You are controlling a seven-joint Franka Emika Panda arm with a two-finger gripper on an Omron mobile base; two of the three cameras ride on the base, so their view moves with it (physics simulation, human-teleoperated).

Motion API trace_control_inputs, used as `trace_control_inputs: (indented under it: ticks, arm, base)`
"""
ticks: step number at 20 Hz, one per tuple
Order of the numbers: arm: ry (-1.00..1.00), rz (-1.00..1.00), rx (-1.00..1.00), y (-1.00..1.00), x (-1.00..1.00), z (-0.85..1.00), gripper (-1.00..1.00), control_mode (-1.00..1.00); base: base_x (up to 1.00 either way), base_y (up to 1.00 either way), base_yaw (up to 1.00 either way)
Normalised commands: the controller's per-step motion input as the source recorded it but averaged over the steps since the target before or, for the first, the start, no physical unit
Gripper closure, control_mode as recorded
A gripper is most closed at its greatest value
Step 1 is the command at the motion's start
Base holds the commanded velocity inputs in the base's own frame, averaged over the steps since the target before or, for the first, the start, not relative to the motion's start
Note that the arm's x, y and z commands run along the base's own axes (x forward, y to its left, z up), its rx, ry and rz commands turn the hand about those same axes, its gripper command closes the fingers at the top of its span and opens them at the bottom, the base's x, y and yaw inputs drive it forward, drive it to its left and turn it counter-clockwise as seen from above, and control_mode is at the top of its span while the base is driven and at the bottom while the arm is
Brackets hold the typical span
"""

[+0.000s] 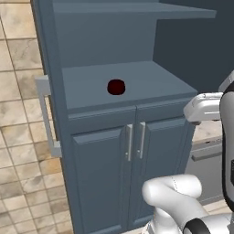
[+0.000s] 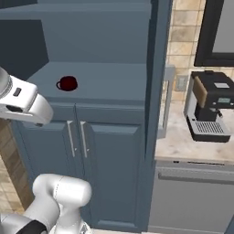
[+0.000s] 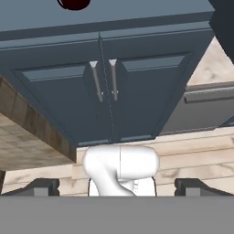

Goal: There is a tray on the dining counter. Grab the cup, mug, and pitcher and place them on the tray. The pitcher may be placed next to the tray if it cannot fit the tray.

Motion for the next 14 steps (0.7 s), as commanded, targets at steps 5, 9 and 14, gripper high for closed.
trace_control_inputs:
  ticks: [5,9,14]
  arm:
    - [0.00,0.00,0.00,0.00,0.00,0.00,-1.00,1.00]
    - [0.00,0.00,0.00,0.00,0.00,0.00,-1.00,1.00]
    - [0.00,0.00,0.00,0.00,0.00,0.00,-1.00,1.00]
  base:
    - [0.59,0.20,0.00]
    - [0.54,0.14,0.00]
    - [0.48,0.01,0.12]
